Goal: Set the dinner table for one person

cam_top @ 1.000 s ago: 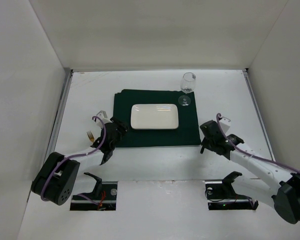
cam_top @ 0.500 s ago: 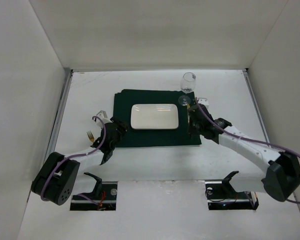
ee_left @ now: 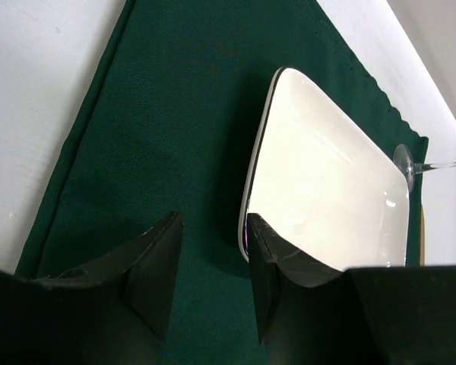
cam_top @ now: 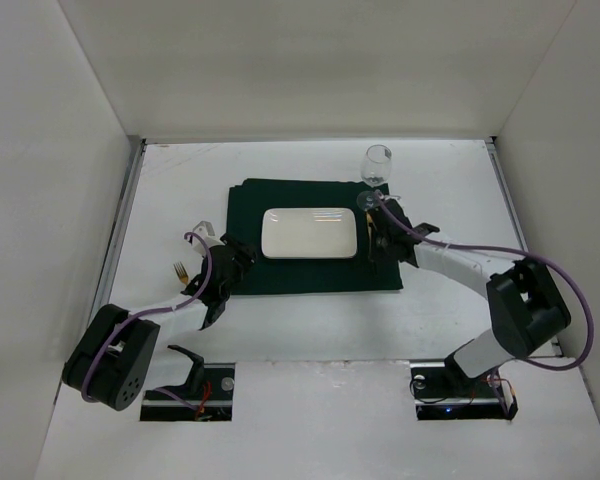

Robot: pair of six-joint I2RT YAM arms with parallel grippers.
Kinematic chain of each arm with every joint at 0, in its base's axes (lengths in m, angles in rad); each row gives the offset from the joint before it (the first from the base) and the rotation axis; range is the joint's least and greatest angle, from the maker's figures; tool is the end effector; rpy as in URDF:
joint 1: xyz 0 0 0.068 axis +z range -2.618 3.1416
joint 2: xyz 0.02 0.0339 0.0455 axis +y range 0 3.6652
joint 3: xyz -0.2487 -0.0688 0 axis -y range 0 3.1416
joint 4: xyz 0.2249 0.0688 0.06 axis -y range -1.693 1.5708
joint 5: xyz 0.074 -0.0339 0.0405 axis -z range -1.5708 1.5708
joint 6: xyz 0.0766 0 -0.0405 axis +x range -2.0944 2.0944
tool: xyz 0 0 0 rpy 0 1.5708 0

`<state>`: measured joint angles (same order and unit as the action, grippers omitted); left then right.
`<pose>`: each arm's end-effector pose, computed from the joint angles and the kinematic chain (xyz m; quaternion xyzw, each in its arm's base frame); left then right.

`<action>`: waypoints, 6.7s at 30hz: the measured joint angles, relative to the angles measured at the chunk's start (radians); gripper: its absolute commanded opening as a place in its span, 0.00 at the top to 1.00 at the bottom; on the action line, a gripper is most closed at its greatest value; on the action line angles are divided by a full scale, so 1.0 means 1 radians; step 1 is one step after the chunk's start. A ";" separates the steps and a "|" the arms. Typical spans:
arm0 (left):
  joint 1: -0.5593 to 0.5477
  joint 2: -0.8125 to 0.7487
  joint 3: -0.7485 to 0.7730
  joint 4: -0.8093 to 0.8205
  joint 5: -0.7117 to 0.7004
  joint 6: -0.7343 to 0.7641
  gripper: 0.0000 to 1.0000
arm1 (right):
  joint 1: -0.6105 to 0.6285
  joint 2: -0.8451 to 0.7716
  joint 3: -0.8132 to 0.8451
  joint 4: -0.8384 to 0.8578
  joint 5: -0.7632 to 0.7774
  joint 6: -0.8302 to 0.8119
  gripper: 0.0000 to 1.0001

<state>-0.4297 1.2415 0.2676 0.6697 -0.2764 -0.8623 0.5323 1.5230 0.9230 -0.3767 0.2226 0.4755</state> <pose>0.2419 -0.0879 0.1523 -0.2510 0.7623 -0.2642 0.5349 0.2764 0.1432 0.1612 0.0055 0.9508 0.0474 0.3060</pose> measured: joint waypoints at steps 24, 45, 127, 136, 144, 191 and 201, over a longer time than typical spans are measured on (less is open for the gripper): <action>0.011 -0.074 -0.014 -0.009 -0.010 0.011 0.63 | -0.017 -0.076 -0.009 0.010 0.026 0.023 0.45; 0.091 -0.498 0.225 -1.065 -0.231 0.069 0.71 | 0.173 -0.452 -0.320 0.438 0.103 0.076 0.70; -0.168 0.357 0.692 -0.945 -0.267 0.538 0.90 | 0.200 -0.378 -0.371 0.566 0.071 0.121 0.62; -0.177 0.365 0.682 -0.919 -0.256 0.543 0.90 | 0.193 -0.370 -0.371 0.569 0.074 0.123 0.62; -0.177 0.365 0.636 -0.920 -0.255 0.539 0.90 | 0.185 -0.369 -0.371 0.569 0.076 0.123 0.61; -0.038 -0.274 0.433 -0.898 -0.317 0.294 0.49 | 0.174 -0.420 -0.403 0.580 0.104 0.127 0.48; 0.174 -0.497 0.248 -0.966 -0.310 0.102 0.34 | 0.077 -0.637 -0.533 0.625 0.199 0.188 0.20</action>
<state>-0.2562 0.7441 0.5152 -0.2962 -0.5865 -0.7605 0.6098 0.8864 0.3897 0.2481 0.4213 0.6632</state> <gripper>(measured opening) 0.654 0.765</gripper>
